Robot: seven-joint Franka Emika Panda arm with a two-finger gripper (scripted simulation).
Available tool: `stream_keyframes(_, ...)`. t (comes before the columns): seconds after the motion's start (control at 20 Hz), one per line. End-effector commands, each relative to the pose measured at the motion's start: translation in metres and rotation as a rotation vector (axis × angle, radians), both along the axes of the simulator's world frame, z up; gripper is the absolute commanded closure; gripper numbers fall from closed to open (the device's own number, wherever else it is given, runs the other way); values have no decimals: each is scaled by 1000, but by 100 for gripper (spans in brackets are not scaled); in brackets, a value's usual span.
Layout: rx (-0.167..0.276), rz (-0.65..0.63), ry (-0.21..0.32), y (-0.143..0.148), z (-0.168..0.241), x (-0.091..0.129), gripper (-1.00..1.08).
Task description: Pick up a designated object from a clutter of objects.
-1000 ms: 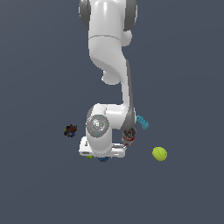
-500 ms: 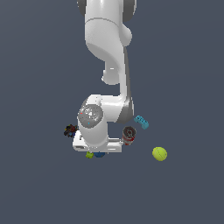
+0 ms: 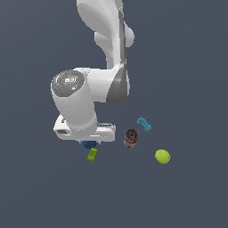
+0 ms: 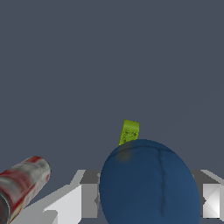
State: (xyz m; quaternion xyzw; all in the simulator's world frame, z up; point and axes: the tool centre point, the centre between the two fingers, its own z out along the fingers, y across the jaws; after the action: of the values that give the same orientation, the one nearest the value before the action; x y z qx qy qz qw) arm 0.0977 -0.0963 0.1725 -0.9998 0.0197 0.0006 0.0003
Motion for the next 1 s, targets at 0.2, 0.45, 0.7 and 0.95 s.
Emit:
stream_keyframes(0.2,1,0,-1,-29,76,-13,108)
stream_keyframes(0.45,1,0,-1,-51,133,-21,108)
stream_keyframes(0.7,1,0,-1,-72,187,-28,108)
stream_keyframes(0.95,0,0,-1,-88,230,-33,108)
